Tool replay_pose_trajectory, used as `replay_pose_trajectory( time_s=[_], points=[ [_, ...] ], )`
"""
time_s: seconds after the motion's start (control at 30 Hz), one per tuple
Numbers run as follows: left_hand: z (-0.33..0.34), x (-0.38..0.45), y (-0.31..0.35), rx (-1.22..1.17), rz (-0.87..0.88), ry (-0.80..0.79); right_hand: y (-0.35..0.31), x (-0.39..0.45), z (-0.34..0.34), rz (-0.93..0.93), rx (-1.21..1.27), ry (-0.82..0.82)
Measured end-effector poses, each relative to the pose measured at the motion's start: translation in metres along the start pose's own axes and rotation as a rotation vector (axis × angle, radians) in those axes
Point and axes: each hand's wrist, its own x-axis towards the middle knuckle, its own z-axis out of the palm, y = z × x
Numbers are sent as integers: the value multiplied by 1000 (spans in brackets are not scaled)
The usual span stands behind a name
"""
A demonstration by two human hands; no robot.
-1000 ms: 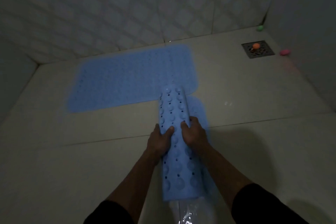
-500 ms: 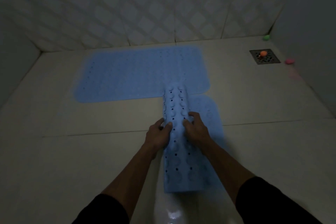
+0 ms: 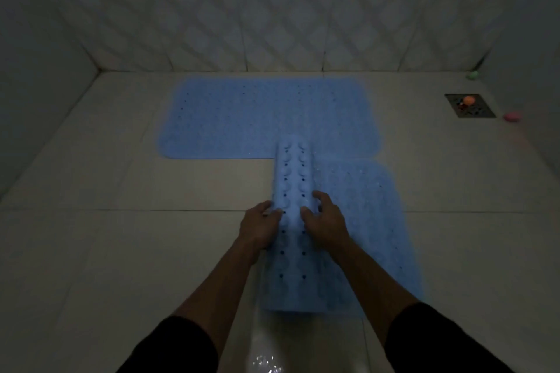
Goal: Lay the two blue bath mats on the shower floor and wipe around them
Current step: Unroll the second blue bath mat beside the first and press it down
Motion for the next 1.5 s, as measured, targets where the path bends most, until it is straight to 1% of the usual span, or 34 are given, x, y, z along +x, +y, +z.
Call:
replay_pose_trajectory(
  time_s=[0.07,0.13,0.27,0.37,0.53,0.6,0.7,0.77,0.83,0.9,0.93,1.03,1.1,1.23,1.3,1.37,1.43,1.5],
  points=[
    [-8,-1,-5,46,-11,34,-7,-5,0,-10,-16,-8],
    [-16,-3,-6,64,-28,47,-13,-9,0,-4,-10,-51],
    [-27,-7,-4,71,-5,56,-13,-6,6,-5,-44,-164],
    [-28,-8,-5,112,18,56,-13,-2,12,35,53,-251],
    [-29,-15,-9,136,21,107,-8,14,28,0,191,-195],
    [-33,-14,-13,147,-48,122,-9,19,35,-9,223,-214],
    [-44,-6,-17,149,-146,75,-13,26,45,-37,164,-253],
    [-53,3,-18,171,-168,84,-21,29,49,-33,142,-283],
    [-60,10,-12,190,-128,139,-33,26,52,-19,195,-324],
    [-63,12,-6,142,-60,186,-36,29,57,-18,215,-334],
    [-65,13,-3,106,-47,191,-37,30,59,-32,206,-309],
    [-74,21,-6,28,-32,136,-41,26,66,-99,170,-226],
    [-82,31,-15,10,-9,117,-41,29,75,-85,150,-215],
    [-98,46,-23,-17,38,121,-53,32,90,-129,135,-196],
    [-109,52,-24,-40,43,110,-60,36,104,-157,74,-177],
    [-120,56,-27,-114,17,99,-71,35,117,-175,-72,-193],
    [-130,60,-32,-165,13,114,-75,35,129,-142,-15,-259],
    [-137,64,-35,-157,25,133,-80,36,138,-171,67,-260]
  ],
)
